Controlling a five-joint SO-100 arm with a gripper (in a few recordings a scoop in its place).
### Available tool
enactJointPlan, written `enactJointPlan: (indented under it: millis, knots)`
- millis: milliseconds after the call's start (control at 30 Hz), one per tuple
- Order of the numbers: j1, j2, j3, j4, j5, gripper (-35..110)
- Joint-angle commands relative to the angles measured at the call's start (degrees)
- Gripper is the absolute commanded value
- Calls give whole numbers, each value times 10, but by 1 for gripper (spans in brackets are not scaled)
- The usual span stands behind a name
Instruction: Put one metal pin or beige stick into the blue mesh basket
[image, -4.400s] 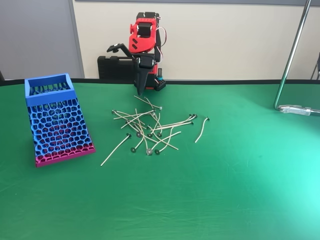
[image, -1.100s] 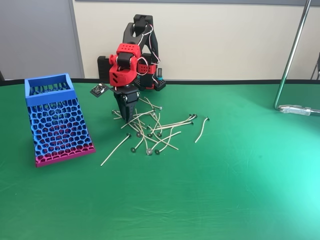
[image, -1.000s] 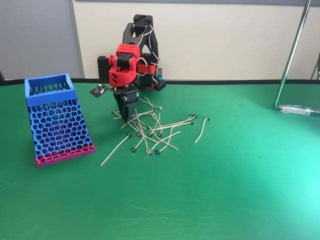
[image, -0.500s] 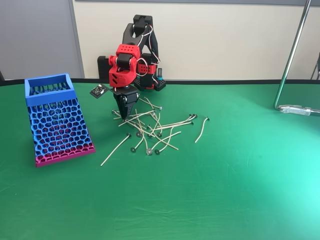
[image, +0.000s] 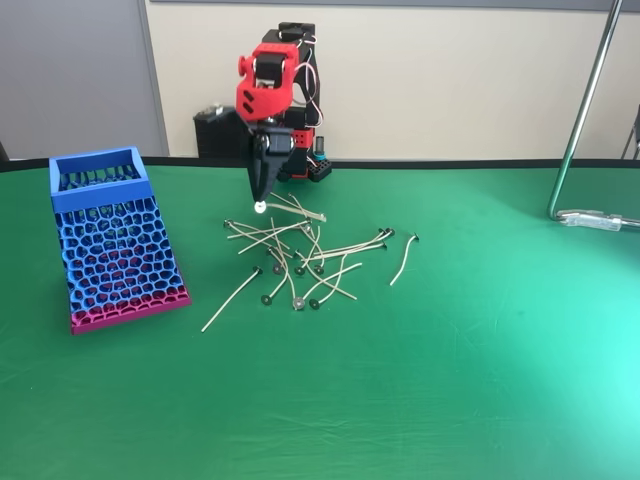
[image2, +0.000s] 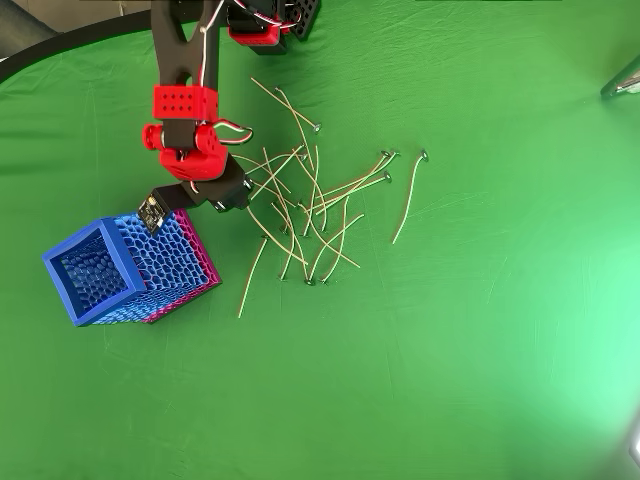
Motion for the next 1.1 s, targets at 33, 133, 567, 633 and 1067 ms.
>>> enactJointPlan:
  millis: [33, 133, 567, 633, 1067]
  knots:
    - [15, 62, -65, 3, 21, 1]
    - [38, 73, -112, 3, 19, 1]
    - [137, 13, -334, 3, 3, 1]
    - [150, -5, -363, 3, 4, 1]
    - [224, -139, -509, 2, 6, 1]
